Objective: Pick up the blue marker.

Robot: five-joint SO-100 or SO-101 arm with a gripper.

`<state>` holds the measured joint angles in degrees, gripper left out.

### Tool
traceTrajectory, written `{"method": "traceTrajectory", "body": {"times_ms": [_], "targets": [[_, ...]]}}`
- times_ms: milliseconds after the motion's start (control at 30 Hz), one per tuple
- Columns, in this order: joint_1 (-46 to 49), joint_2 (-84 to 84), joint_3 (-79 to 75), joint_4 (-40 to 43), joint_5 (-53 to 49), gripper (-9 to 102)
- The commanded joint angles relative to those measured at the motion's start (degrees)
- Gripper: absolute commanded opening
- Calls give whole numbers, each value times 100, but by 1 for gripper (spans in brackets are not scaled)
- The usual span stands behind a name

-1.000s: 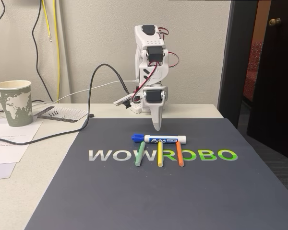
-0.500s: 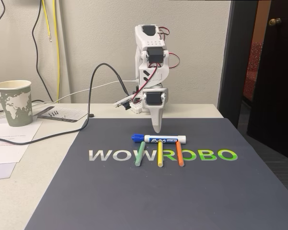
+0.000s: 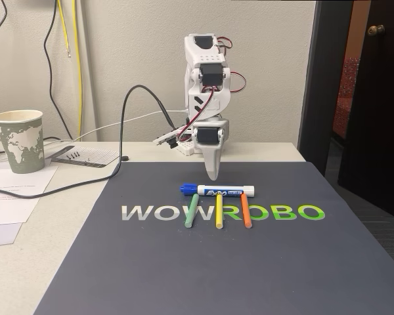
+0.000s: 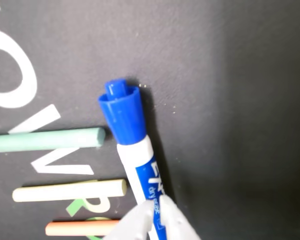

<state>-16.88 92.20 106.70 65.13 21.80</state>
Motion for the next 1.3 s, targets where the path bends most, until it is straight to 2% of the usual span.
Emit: {"method": "traceTrajectory", "body": {"times_ms": [0, 767, 900, 1267], "targets": [[35, 26, -246, 44, 70, 0], [167, -360, -492, -149, 141, 1], [167, -360, -492, -114, 158, 8], [167, -475, -721, 53, 211, 13]]}}
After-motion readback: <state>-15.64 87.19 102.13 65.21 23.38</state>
